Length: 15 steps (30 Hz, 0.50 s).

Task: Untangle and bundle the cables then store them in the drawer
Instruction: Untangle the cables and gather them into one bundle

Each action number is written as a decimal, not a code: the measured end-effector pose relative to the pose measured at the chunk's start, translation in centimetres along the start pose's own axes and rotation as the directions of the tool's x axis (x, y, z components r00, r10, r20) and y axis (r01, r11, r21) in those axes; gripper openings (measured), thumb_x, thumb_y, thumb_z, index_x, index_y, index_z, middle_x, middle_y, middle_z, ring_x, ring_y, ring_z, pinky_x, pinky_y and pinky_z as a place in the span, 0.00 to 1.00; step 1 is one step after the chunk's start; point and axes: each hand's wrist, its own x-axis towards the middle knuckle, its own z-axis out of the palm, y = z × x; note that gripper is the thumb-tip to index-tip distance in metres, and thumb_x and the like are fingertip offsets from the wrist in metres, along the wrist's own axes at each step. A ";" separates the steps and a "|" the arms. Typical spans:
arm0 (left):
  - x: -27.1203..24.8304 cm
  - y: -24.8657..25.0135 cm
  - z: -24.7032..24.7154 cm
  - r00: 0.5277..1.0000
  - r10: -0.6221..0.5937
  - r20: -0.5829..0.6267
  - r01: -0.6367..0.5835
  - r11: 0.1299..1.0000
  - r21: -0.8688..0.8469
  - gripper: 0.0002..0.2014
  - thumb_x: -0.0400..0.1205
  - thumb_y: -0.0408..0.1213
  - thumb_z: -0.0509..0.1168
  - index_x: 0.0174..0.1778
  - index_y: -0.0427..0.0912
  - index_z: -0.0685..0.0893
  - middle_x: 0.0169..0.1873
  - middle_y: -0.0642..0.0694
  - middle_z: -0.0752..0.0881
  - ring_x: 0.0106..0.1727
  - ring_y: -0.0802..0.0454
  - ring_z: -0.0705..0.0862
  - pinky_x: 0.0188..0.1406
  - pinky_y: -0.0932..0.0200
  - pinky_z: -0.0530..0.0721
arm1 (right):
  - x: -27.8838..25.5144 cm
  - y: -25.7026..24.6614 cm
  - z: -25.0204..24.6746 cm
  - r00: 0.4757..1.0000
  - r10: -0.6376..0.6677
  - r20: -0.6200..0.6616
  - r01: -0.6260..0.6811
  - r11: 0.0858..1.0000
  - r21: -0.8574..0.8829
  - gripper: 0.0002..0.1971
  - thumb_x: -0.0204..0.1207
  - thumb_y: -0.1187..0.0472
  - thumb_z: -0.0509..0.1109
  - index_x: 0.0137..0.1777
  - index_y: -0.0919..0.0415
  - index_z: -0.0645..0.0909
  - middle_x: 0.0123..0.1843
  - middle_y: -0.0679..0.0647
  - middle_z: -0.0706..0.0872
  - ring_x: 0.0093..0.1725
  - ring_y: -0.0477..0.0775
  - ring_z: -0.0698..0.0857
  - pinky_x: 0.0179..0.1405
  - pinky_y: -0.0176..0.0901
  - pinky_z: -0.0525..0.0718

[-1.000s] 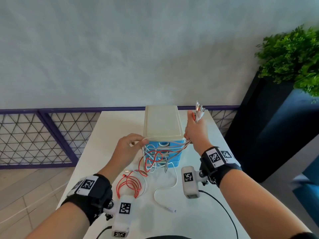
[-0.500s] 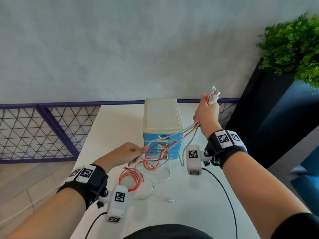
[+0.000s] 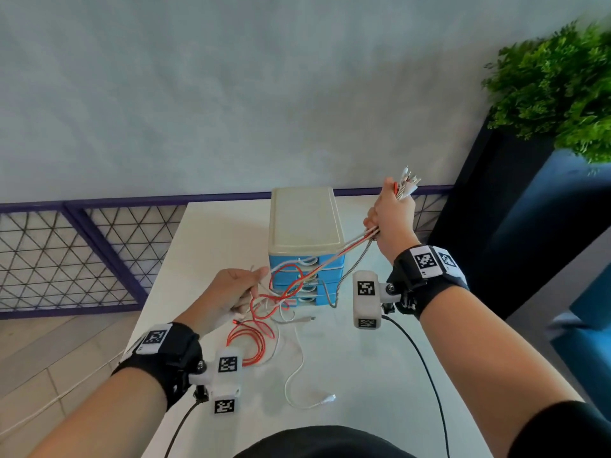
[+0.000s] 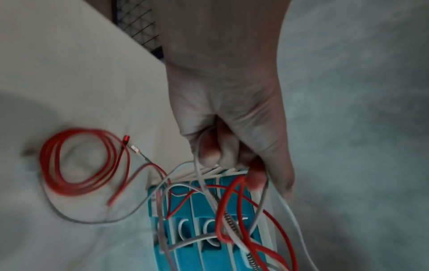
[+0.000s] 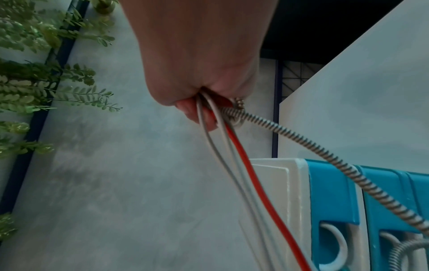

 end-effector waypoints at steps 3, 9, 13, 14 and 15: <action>0.5 0.2 -0.5 0.993 0.113 0.028 -0.116 0.933 0.341 0.25 0.76 0.47 0.71 0.15 0.41 0.78 0.10 0.48 0.67 0.14 0.54 0.62 0.19 0.65 0.63 | -0.5 0.4 0.0 1.000 0.019 -0.006 -0.020 1.000 -0.014 0.17 0.84 0.49 0.61 0.36 0.56 0.66 0.17 0.46 0.64 0.12 0.44 0.63 0.15 0.34 0.66; 1.1 0.1 -0.9 0.981 0.194 0.023 -0.143 0.629 0.764 0.27 0.79 0.54 0.66 0.20 0.37 0.73 0.17 0.48 0.72 0.20 0.53 0.68 0.23 0.61 0.68 | -0.8 1.4 0.1 0.997 -0.074 0.033 0.079 0.969 -0.235 0.17 0.84 0.49 0.60 0.36 0.56 0.67 0.24 0.53 0.68 0.17 0.49 0.69 0.21 0.42 0.74; 1.2 0.0 -1.3 0.989 0.120 -0.088 -0.044 0.800 0.598 0.28 0.78 0.55 0.68 0.20 0.44 0.65 0.15 0.48 0.65 0.18 0.51 0.66 0.26 0.58 0.66 | -0.3 1.1 0.2 0.995 -0.098 0.009 0.097 0.961 -0.260 0.15 0.84 0.49 0.60 0.37 0.56 0.70 0.25 0.54 0.69 0.18 0.50 0.71 0.21 0.41 0.75; 1.1 -0.4 -1.5 0.990 0.066 -0.121 -0.022 0.942 0.336 0.26 0.76 0.52 0.71 0.20 0.45 0.65 0.14 0.49 0.64 0.17 0.51 0.66 0.29 0.58 0.70 | -0.1 0.9 0.1 0.996 -0.088 -0.010 0.082 0.963 -0.256 0.16 0.84 0.48 0.60 0.37 0.56 0.69 0.25 0.53 0.69 0.16 0.49 0.71 0.20 0.40 0.74; 0.9 -0.6 -1.7 0.992 0.006 -0.127 0.000 0.999 0.047 0.24 0.75 0.47 0.72 0.21 0.45 0.67 0.14 0.49 0.63 0.15 0.52 0.66 0.35 0.57 0.77 | 0.2 0.8 0.0 0.997 -0.078 -0.026 0.069 0.967 -0.246 0.16 0.83 0.48 0.60 0.37 0.56 0.69 0.23 0.53 0.70 0.14 0.48 0.71 0.20 0.40 0.73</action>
